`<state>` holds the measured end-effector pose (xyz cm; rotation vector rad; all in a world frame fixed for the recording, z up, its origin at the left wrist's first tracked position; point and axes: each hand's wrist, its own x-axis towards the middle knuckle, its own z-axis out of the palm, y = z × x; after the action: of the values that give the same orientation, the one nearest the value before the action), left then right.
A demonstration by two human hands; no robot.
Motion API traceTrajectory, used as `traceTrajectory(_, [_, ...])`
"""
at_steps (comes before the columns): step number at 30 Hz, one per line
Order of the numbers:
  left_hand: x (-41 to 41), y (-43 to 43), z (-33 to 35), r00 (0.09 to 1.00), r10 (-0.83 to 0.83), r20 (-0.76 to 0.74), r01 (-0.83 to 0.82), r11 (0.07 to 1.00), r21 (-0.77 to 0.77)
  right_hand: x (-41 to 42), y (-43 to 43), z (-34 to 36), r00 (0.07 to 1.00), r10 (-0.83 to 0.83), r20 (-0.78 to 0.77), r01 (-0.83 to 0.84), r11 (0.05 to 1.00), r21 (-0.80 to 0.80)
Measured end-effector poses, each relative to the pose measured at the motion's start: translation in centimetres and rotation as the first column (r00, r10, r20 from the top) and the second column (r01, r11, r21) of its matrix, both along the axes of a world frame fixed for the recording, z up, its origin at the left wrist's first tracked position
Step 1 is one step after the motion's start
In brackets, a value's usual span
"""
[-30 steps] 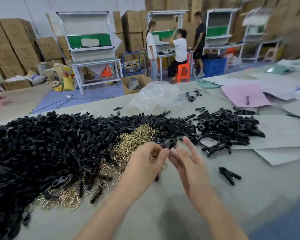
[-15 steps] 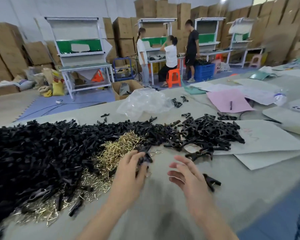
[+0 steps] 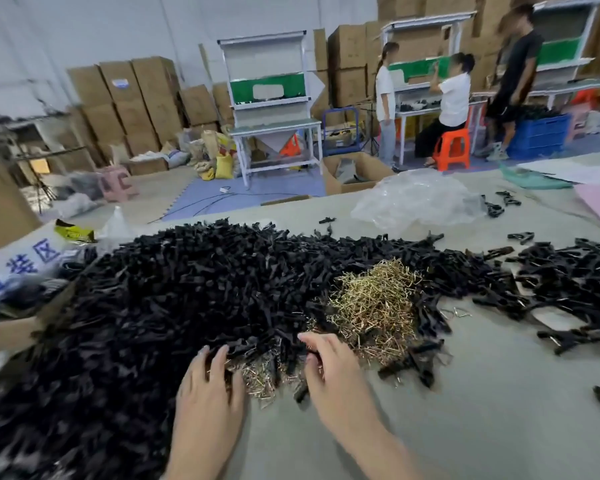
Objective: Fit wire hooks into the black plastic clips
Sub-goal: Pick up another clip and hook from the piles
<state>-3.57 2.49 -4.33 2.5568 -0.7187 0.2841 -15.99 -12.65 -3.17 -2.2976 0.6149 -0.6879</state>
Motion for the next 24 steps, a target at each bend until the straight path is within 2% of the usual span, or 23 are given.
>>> traceTrajectory(2, [0.9, -0.6, -0.4, 0.999, 0.003, 0.032, -0.004, 0.999, 0.038, 2.2, -0.3, -0.4, 0.998, -0.017, -0.068, 0.008, 0.992, -0.130])
traceTrajectory(8, [3.6, -2.5, -0.1, 0.987, 0.015, 0.161, -0.031, 0.995, 0.095, 5.7, -1.4, -1.1, 0.988, -0.073, -0.135, 0.036, 0.967, -0.253])
traceTrajectory(16, [5.5, -3.6, -0.5, 0.965, 0.006, 0.261, -0.026, 0.997, 0.071, 6.0, -2.0, -1.6, 0.994, -0.053, -0.093, 0.031, 0.973, -0.229])
traceTrajectory(24, [5.2, -3.4, -0.4, 0.973, 0.003, 0.229, -0.001, 1.000, -0.007, 5.5, -2.0, -1.5, 0.999, -0.023, -0.050, 0.013, 0.984, -0.180])
